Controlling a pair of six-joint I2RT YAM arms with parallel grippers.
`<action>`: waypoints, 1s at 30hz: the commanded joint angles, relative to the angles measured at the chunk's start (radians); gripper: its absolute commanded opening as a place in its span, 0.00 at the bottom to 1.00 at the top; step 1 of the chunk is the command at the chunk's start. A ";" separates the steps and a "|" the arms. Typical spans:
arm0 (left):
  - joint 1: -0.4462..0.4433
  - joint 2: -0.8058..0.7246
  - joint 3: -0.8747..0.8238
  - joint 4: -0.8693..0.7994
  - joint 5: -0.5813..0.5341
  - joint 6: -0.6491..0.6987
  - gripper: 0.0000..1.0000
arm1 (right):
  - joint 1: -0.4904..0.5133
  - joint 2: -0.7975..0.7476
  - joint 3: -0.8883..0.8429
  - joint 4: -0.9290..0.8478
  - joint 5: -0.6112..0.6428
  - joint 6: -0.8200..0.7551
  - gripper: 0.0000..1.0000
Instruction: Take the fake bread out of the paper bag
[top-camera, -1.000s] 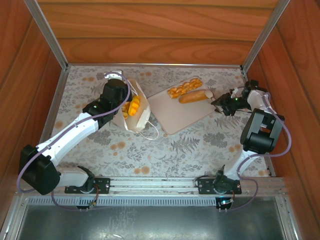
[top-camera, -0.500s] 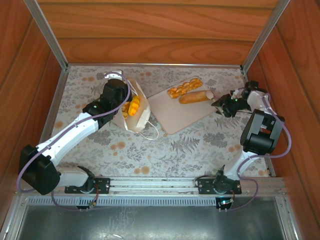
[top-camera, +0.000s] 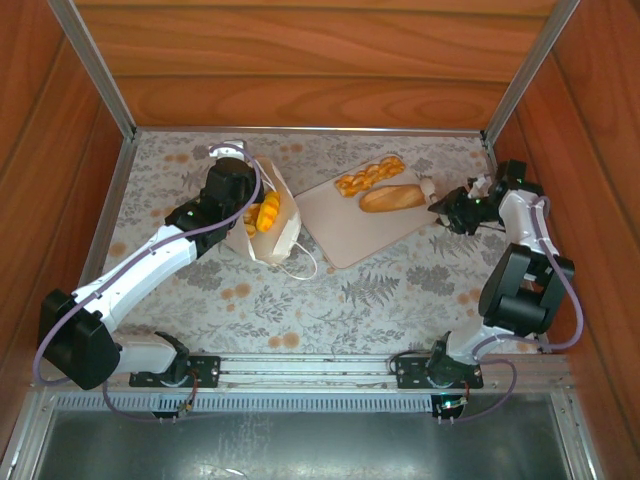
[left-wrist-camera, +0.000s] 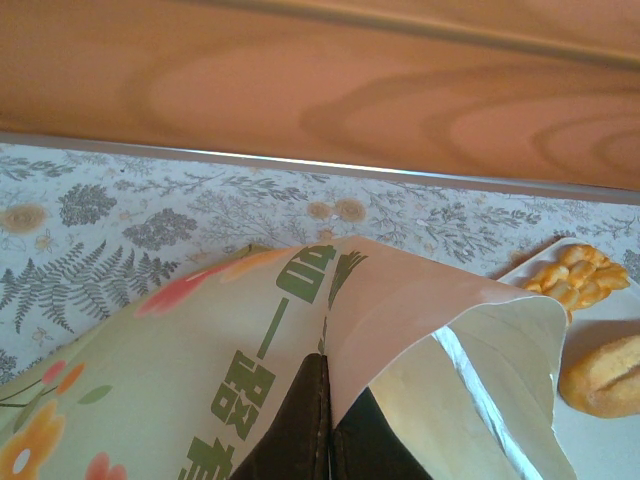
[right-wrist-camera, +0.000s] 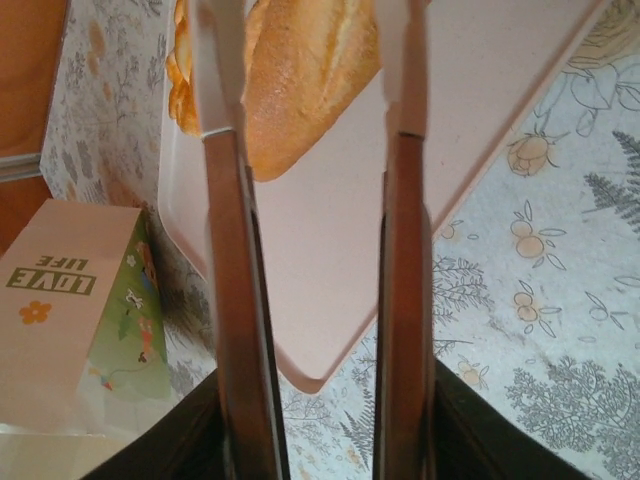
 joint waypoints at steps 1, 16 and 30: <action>0.006 -0.015 -0.001 0.033 0.002 -0.007 0.00 | -0.010 -0.042 -0.049 -0.014 0.037 0.024 0.38; 0.007 0.000 0.003 0.036 0.035 -0.007 0.00 | 0.051 0.023 -0.094 0.082 0.030 0.059 0.32; 0.007 -0.013 -0.008 0.038 0.028 -0.008 0.00 | 0.101 0.182 0.054 0.107 0.016 0.072 0.30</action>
